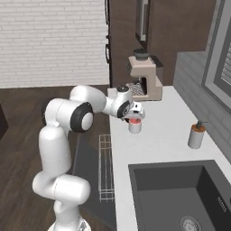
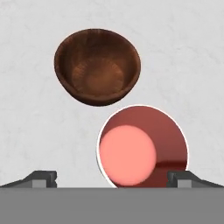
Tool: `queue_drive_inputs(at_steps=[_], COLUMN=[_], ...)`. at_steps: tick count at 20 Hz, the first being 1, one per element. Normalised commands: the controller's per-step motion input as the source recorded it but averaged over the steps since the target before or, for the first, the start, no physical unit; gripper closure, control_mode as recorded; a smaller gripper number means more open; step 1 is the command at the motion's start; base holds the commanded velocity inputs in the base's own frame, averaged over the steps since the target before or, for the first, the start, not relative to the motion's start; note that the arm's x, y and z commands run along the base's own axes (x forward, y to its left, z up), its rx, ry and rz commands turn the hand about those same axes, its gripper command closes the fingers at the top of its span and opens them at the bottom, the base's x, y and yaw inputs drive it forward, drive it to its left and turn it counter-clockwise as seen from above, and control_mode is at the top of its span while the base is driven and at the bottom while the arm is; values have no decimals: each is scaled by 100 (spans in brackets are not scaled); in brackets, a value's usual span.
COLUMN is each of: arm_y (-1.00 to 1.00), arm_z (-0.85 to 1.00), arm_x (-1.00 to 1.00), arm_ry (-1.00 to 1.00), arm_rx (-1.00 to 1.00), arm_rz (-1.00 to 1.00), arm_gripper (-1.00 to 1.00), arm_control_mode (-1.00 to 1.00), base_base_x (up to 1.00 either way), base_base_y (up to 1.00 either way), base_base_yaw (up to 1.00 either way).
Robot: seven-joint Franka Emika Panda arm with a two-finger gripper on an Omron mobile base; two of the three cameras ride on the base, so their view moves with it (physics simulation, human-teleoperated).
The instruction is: Pick up the cup and bowl from the counter, place them in the dishwasher, and close the dishwasher door.
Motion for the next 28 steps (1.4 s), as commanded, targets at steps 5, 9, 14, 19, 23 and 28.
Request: queue_drive_inputs(at_steps=[5,9,14,19,23,28], arm_y=[0,0,0,0,0,21], arm_z=[-26,-31,-28,-11,0,9], arm_x=[19,15,13,1,-33,-78], arm_ry=[2,5,4,3,-1,-5], arm_rx=[0,0,0,0,0,11], arm_rz=[1,2,1,2,0,-4], arm_gripper=[-100,100,100,100,100,100], arm_control_mode=[-100,-100,-100,-100,-100,-100], base_base_x=[0,0,0,0,0,0], base_base_y=[0,0,0,0,0,0], base_base_yaw=[0,0,0,0,0,0])
